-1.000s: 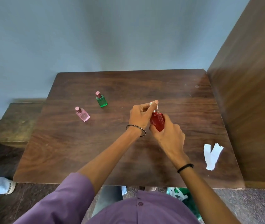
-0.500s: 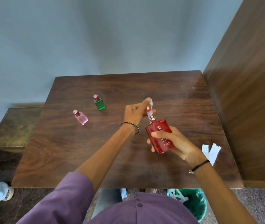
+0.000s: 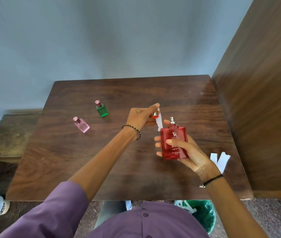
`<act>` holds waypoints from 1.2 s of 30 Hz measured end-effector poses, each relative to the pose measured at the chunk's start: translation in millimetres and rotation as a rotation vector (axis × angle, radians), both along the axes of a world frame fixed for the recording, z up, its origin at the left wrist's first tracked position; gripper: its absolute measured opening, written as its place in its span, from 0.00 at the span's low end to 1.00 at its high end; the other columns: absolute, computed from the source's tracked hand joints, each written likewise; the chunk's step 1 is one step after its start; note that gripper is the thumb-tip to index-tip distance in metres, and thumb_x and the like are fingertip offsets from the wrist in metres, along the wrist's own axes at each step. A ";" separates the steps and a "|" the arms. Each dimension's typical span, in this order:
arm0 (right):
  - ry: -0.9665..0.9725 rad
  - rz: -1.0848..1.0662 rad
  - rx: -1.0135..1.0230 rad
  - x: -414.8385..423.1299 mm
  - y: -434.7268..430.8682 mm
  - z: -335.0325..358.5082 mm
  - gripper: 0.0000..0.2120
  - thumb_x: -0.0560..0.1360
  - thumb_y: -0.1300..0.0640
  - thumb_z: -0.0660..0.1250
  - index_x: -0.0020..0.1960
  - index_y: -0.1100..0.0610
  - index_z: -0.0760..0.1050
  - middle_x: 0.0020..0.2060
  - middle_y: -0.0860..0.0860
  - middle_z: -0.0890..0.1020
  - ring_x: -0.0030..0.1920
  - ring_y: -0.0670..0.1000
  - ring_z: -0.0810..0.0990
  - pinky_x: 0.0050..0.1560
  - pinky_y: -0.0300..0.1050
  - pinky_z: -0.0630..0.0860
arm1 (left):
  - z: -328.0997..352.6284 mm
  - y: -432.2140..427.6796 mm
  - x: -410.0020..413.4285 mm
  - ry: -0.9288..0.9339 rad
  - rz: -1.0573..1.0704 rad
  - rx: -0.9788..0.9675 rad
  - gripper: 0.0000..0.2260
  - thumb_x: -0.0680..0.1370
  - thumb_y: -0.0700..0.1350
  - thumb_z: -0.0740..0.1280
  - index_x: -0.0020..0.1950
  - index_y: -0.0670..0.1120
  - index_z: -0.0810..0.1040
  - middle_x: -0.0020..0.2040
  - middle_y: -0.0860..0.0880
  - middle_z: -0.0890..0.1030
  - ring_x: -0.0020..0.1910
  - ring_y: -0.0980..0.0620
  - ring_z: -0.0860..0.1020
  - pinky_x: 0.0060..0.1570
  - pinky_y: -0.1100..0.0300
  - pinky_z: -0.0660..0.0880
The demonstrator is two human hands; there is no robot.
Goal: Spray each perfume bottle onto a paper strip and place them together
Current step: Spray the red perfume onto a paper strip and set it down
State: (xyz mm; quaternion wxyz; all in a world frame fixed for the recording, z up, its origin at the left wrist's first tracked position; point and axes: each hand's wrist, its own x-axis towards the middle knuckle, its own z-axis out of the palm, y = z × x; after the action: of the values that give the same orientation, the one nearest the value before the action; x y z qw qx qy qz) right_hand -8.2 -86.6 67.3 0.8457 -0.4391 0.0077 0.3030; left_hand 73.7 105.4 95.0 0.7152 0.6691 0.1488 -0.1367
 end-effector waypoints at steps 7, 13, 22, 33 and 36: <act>-0.199 -0.158 -0.371 8.2 -7.9 9.6 0.41 0.67 0.63 0.71 0.74 0.34 0.68 0.59 0.57 0.83 0.52 0.55 0.83 0.52 0.54 0.82 | 10.8 -3.0 -0.2 0.050 -0.039 -0.060 0.17 0.74 0.52 0.76 0.46 0.36 0.86 0.41 0.43 0.87 0.42 0.47 0.87 0.40 0.55 0.84; -0.329 -0.153 -0.646 14.9 -9.1 19.3 0.36 0.70 0.53 0.71 0.72 0.28 0.66 0.64 0.52 0.78 0.56 0.58 0.83 0.46 0.44 0.82 | 12.4 -5.3 -1.1 -0.009 -0.016 -0.058 0.22 0.75 0.50 0.75 0.51 0.29 0.82 0.38 0.46 0.85 0.45 0.44 0.87 0.41 0.57 0.83; -0.599 -0.114 -1.032 23.4 1.5 29.0 0.28 0.77 0.53 0.66 0.70 0.29 0.65 0.48 0.38 0.80 0.43 0.42 0.81 0.42 0.39 0.76 | 13.4 -6.6 0.1 0.064 -0.075 -0.096 0.14 0.74 0.51 0.76 0.41 0.40 0.87 0.46 0.38 0.87 0.45 0.43 0.87 0.43 0.54 0.84; -0.757 -0.114 -1.272 25.9 11.2 21.9 0.27 0.80 0.52 0.67 0.76 0.41 0.65 0.55 0.55 0.76 0.50 0.54 0.78 0.44 0.41 0.72 | 16.5 -7.3 1.7 0.100 -0.065 -0.151 0.16 0.72 0.52 0.77 0.43 0.38 0.86 0.44 0.38 0.87 0.45 0.41 0.87 0.40 0.56 0.84; -0.745 -0.118 -1.286 24.9 12.6 24.3 0.26 0.80 0.53 0.68 0.76 0.41 0.65 0.56 0.55 0.75 0.51 0.53 0.77 0.45 0.41 0.72 | 16.5 -8.0 2.1 0.116 -0.071 -0.155 0.14 0.72 0.52 0.77 0.39 0.40 0.86 0.45 0.37 0.87 0.45 0.41 0.87 0.42 0.54 0.84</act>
State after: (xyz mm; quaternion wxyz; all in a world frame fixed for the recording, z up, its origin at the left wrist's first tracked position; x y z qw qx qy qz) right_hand 16.8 -74.0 91.6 0.3833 -0.9199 -0.0800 0.0236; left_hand 75.9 97.4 111.5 0.7499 0.6074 0.1551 -0.2115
